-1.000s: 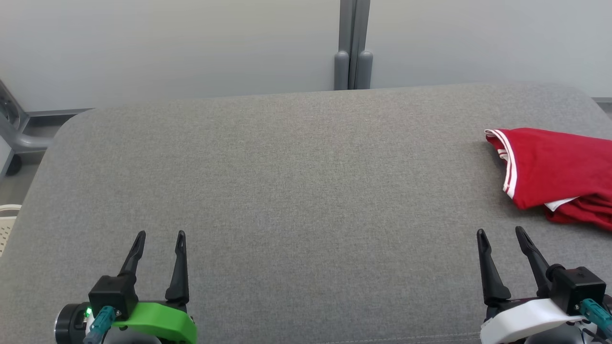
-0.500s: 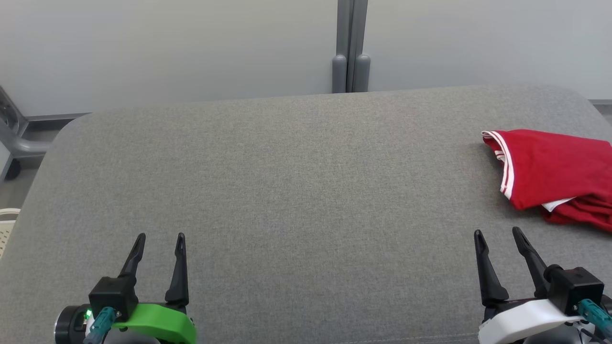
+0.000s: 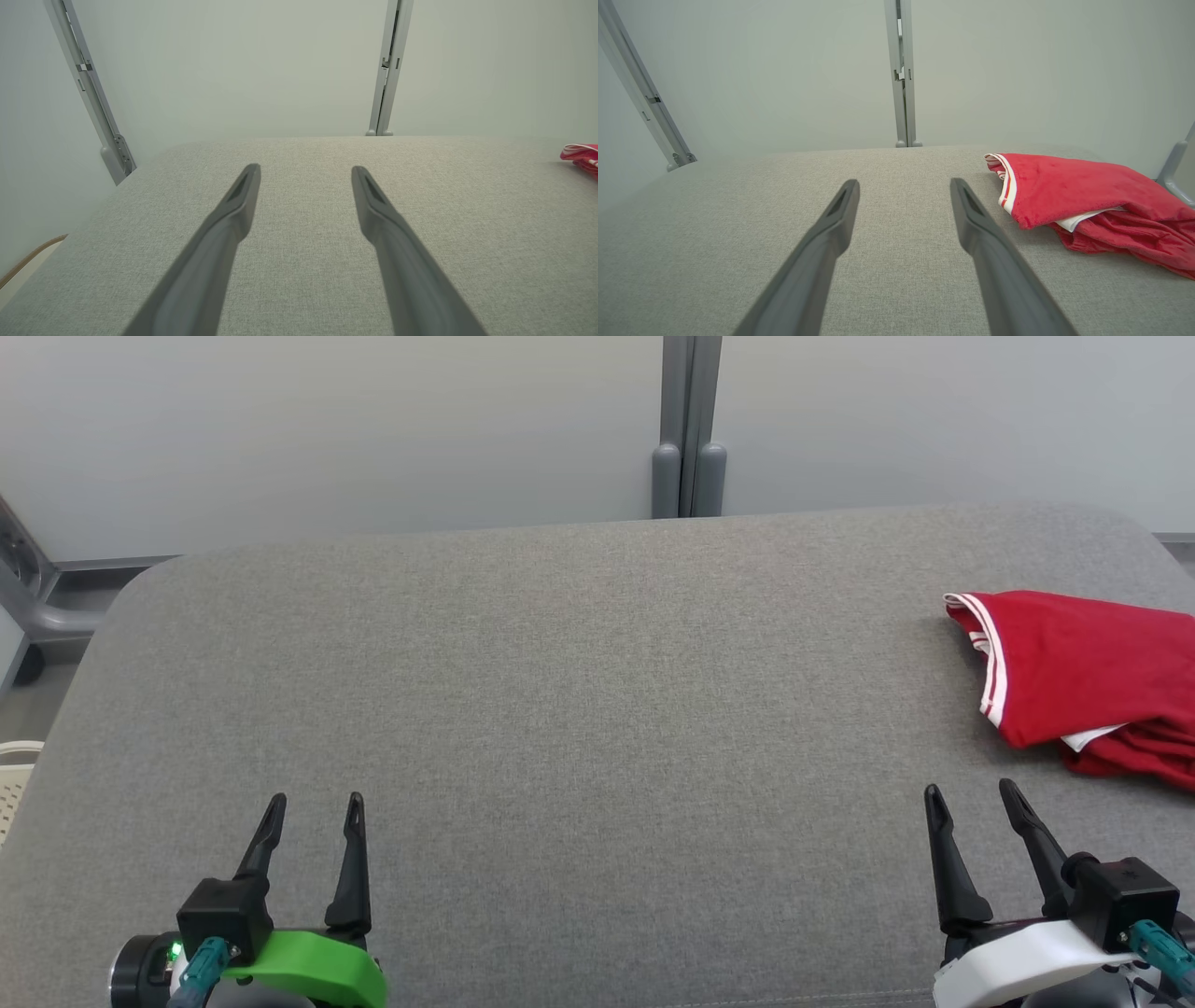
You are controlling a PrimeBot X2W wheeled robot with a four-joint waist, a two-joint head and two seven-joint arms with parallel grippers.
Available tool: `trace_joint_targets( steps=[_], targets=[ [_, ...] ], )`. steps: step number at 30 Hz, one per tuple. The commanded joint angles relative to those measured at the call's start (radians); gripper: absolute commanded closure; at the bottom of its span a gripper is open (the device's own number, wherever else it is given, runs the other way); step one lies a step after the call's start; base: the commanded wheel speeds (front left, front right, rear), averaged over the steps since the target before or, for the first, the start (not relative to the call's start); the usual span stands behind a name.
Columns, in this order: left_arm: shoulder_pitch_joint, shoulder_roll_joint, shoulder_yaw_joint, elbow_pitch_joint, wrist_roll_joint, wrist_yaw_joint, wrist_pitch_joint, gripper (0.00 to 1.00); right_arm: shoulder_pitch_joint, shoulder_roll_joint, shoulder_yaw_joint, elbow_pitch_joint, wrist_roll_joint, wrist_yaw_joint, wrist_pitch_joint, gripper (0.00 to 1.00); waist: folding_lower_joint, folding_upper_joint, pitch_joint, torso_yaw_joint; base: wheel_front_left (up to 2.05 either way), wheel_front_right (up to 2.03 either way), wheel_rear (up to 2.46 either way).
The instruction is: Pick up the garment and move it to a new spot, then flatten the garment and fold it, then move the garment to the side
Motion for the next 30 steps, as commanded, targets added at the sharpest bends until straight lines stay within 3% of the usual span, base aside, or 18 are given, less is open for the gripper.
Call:
trace_joint_targets(
  steps=[1,3,4,7,30],
  targets=[
    [-0.003,0.002,-0.002,0.003,-0.006,0.003,-0.006,0.00,0.006,-0.001,-0.001,-0.006,0.007,-0.002,0.003,0.00,0.0000,0.0000,0.000,0.001,0.00,0.00,0.00],
    [-0.006,0.002,-0.003,0.004,-0.007,0.004,-0.006,0.00,0.006,-0.001,-0.002,-0.007,0.008,-0.002,0.003,0.00,0.0000,0.0000,-0.001,0.002,0.00,0.00,0.00],
    [0.000,-0.001,-0.002,0.002,0.000,0.002,-0.001,1.00,0.000,0.000,-0.001,-0.002,0.000,0.000,0.000,1.00,0.0000,0.0000,-0.001,0.002,0.00,0.00,0.00],
    [0.008,-0.010,-0.003,0.016,-0.013,0.000,0.001,1.00,0.005,0.003,0.004,0.015,0.013,0.000,-0.002,1.00,0.0000,0.0000,-0.001,0.002,0.00,0.00,0.00],
    [0.024,-0.067,0.020,-0.015,-0.391,-0.072,0.017,1.00,-0.026,-0.054,-0.054,0.079,0.521,0.000,0.087,1.00,0.0000,0.0000,0.008,-0.002,0.00,0.00,0.00]
  ],
)
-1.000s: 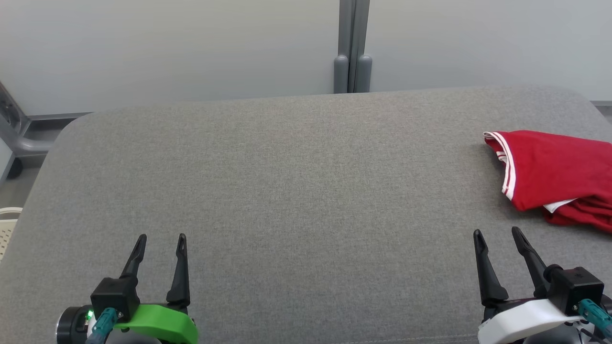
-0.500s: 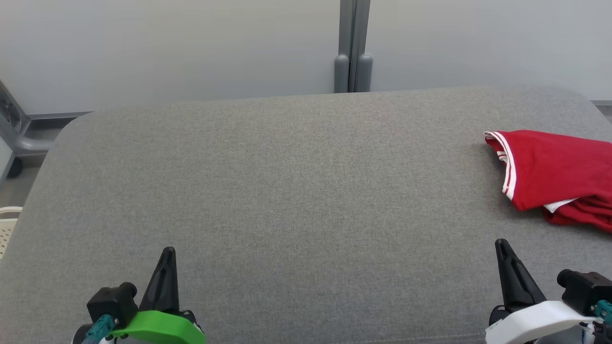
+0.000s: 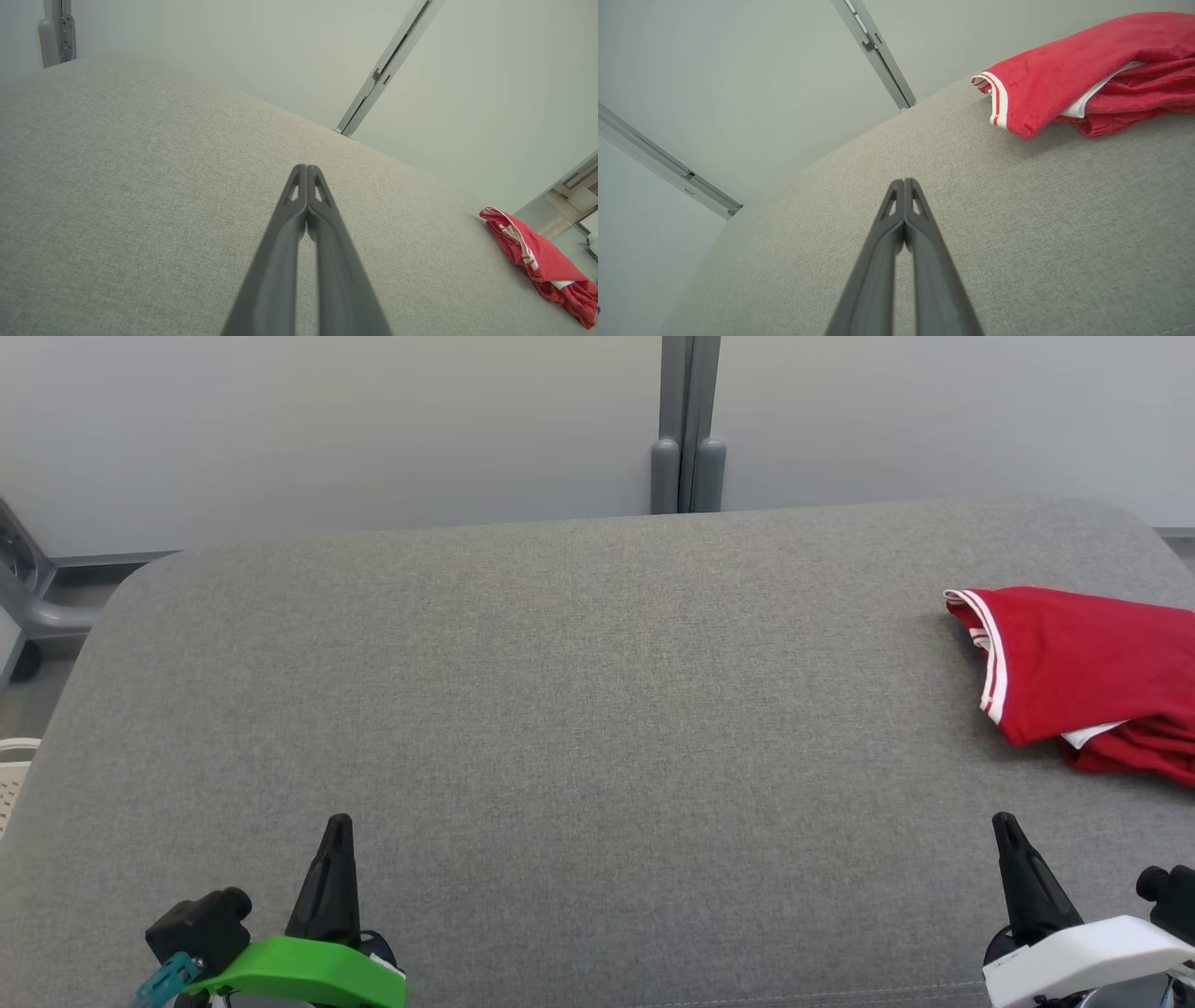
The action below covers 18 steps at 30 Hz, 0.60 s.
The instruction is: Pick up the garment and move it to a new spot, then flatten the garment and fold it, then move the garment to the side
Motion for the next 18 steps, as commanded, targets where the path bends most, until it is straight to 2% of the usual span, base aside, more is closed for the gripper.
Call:
trace_joint_targets(
  steps=[1,18],
  targets=[
    [-0.003,-0.002,0.010,-0.017,-0.046,-0.011,0.002,1.00,-0.026,-0.013,-0.012,-0.005,0.056,0.000,0.010,1.00,0.0000,0.0000,0.001,0.000,0.00,0.00,0.00],
    [0.008,-0.032,0.022,-0.038,-0.242,-0.049,0.011,1.00,-0.044,-0.024,-0.060,0.032,0.301,0.000,0.074,1.00,0.0000,0.0000,0.007,-0.003,0.00,0.00,0.00]
  ],
)
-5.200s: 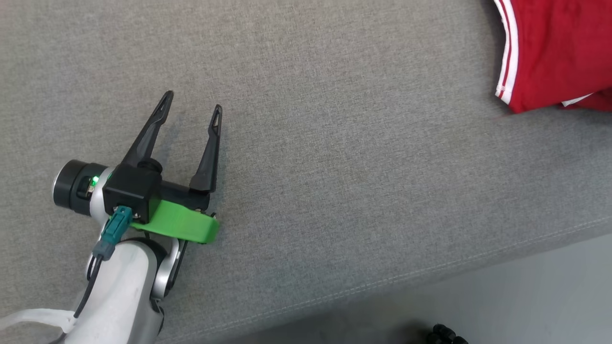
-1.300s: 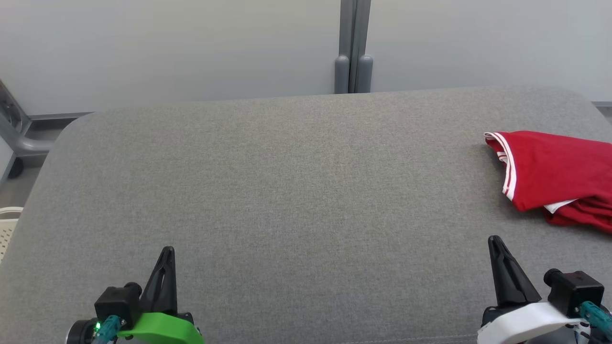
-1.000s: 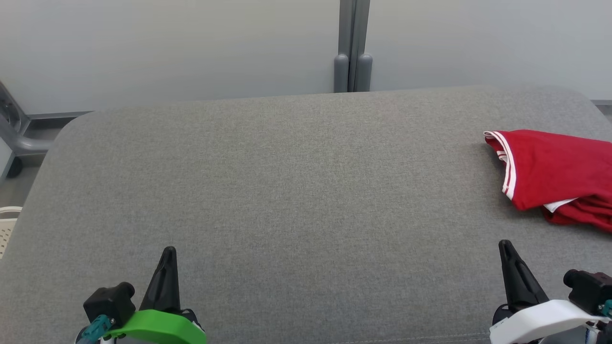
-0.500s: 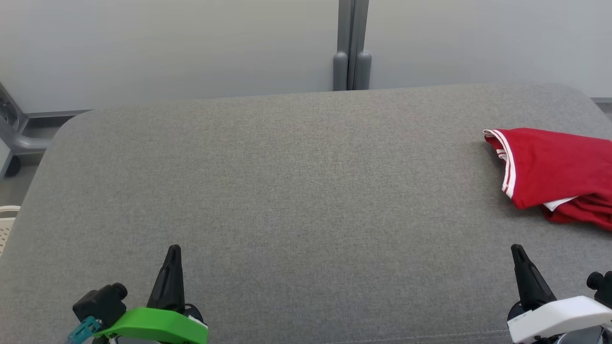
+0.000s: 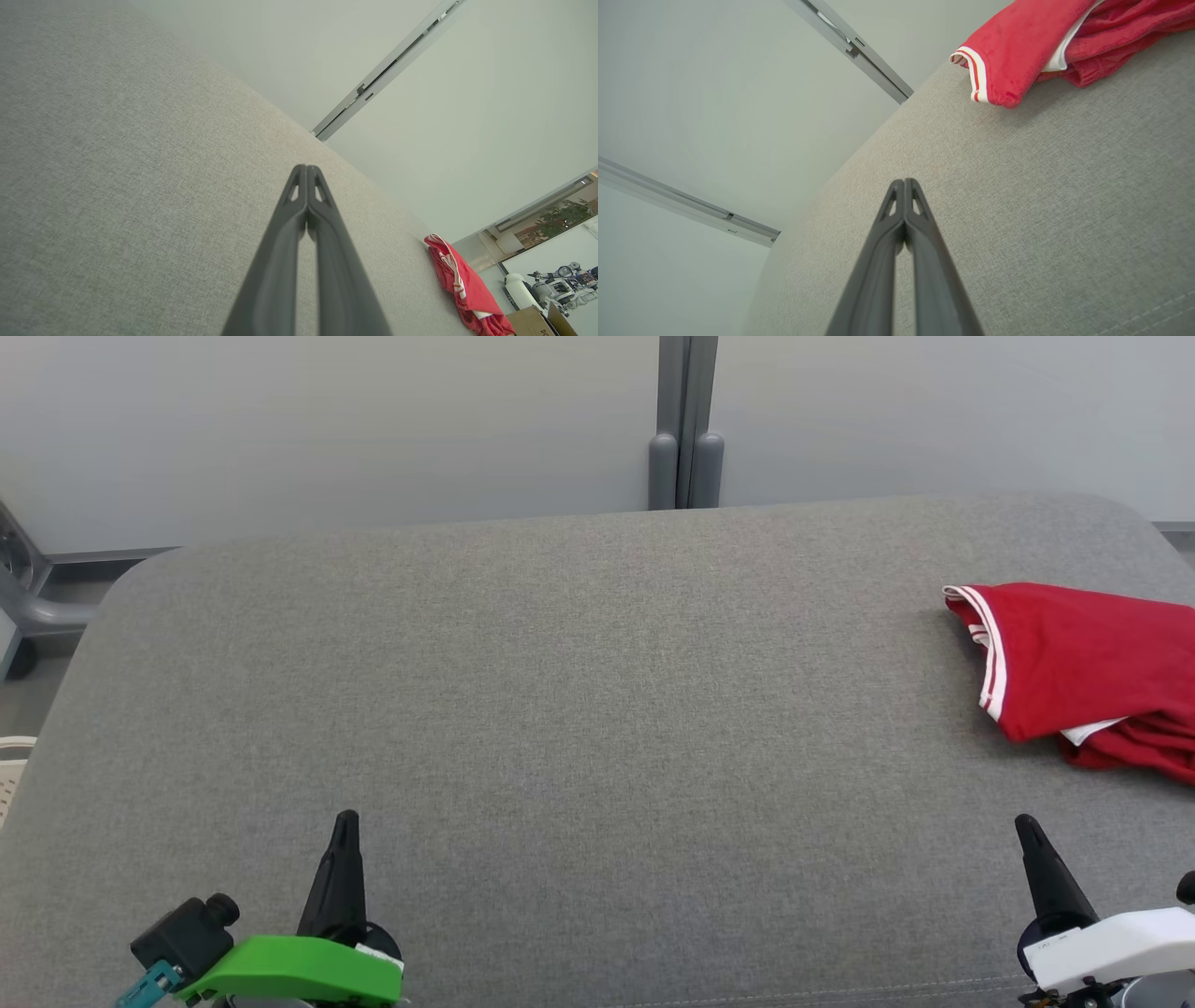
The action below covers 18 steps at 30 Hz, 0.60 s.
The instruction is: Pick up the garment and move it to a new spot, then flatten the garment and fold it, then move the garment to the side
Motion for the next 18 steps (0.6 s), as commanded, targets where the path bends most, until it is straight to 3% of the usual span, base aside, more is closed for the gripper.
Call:
trace_joint_targets(
  steps=[1,18],
  targets=[
    [0.002,0.001,0.008,-0.017,-0.028,-0.008,0.000,1.00,-0.024,-0.010,-0.009,-0.004,0.035,0.000,0.007,1.00,0.0000,0.0000,0.000,0.000,0.00,0.00,0.00],
    [0.011,-0.027,0.019,-0.034,-0.202,-0.042,0.008,1.00,-0.043,-0.013,-0.062,0.030,0.245,0.000,0.074,1.00,0.0000,0.0000,0.007,-0.003,0.00,0.00,0.00]
  ],
)
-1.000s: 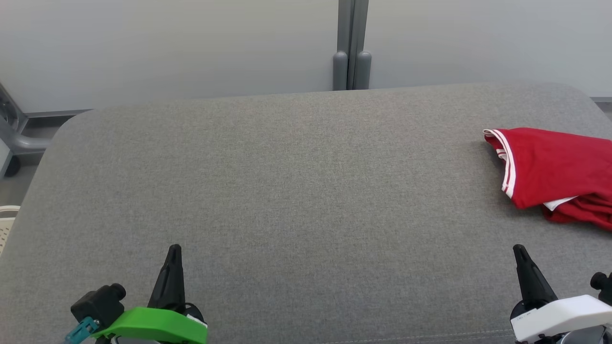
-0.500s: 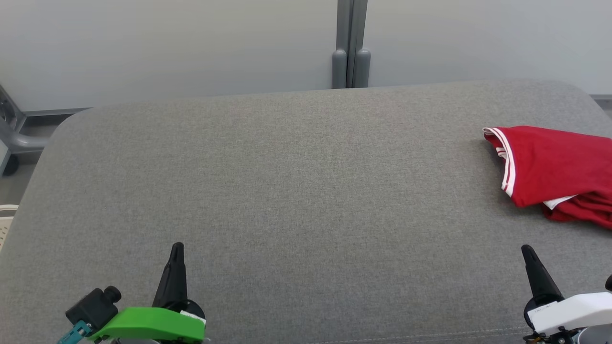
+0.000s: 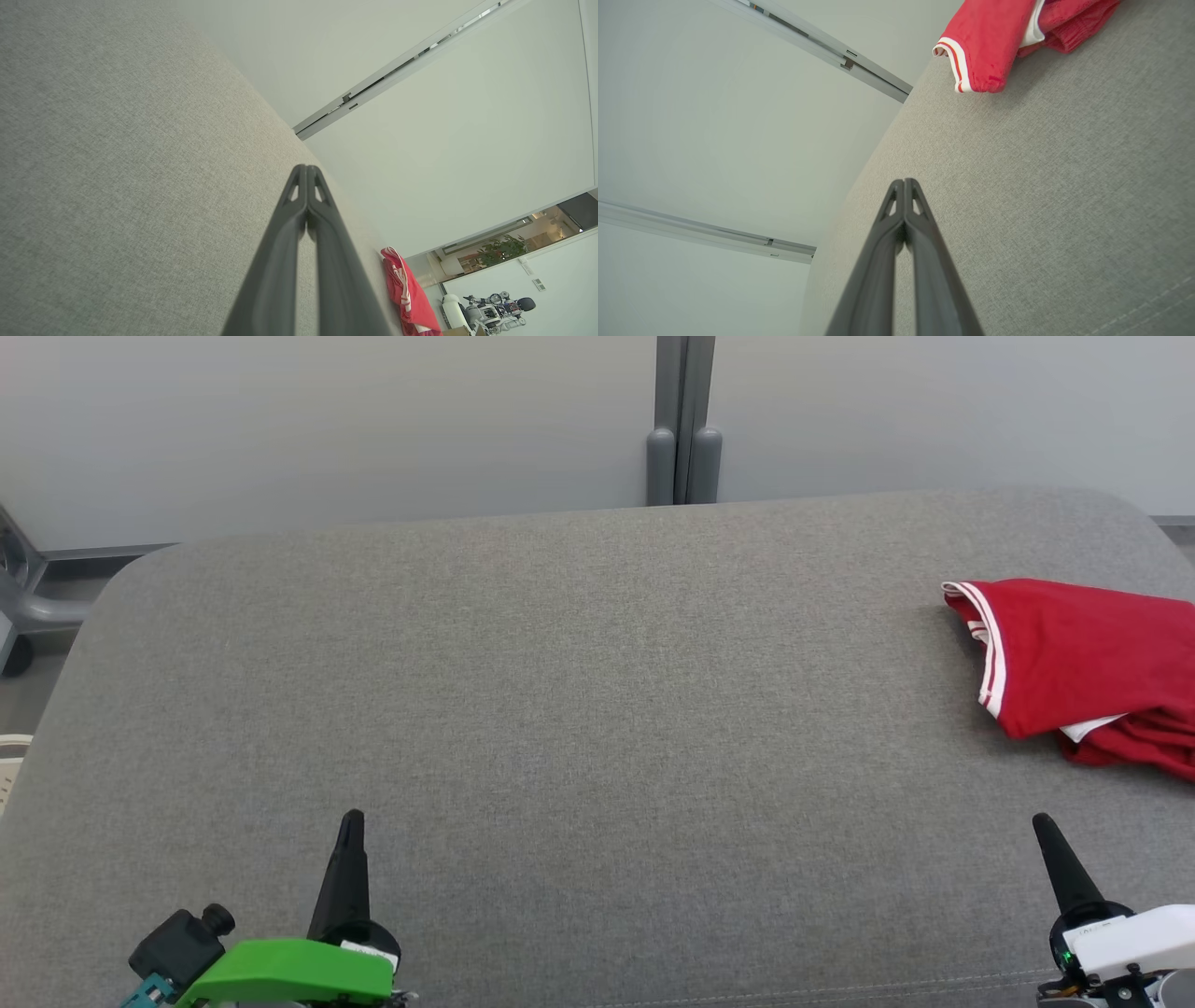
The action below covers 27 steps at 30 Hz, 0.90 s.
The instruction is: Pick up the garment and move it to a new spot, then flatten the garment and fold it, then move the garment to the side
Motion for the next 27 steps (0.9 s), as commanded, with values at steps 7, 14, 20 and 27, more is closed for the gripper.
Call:
trace_joint_targets(
  steps=[7,14,20,27],
  targets=[
    [0.005,-0.010,0.011,-0.020,-0.081,-0.021,0.002,1.00,-0.029,-0.009,-0.029,0.008,0.097,0.000,0.033,1.00,0.0000,-0.0001,0.003,-0.001,0.00,0.00,0.00],
    [0.007,-0.019,0.014,-0.025,-0.132,-0.031,0.005,1.00,-0.035,-0.007,-0.046,0.019,0.158,0.000,0.054,1.00,0.0000,-0.0001,0.005,-0.002,0.00,0.00,0.00],
    [0.011,-0.027,0.017,-0.029,-0.182,-0.040,0.007,1.00,-0.042,-0.006,-0.064,0.029,0.214,0.000,0.076,1.00,0.0000,-0.0001,0.008,-0.003,0.00,0.00,0.00],
    [0.015,-0.034,0.021,-0.033,-0.238,-0.050,0.008,1.00,-0.048,-0.003,-0.084,0.040,0.277,0.000,0.098,1.00,0.0000,-0.0001,0.010,-0.005,0.00,0.00,0.00]
  ],
)
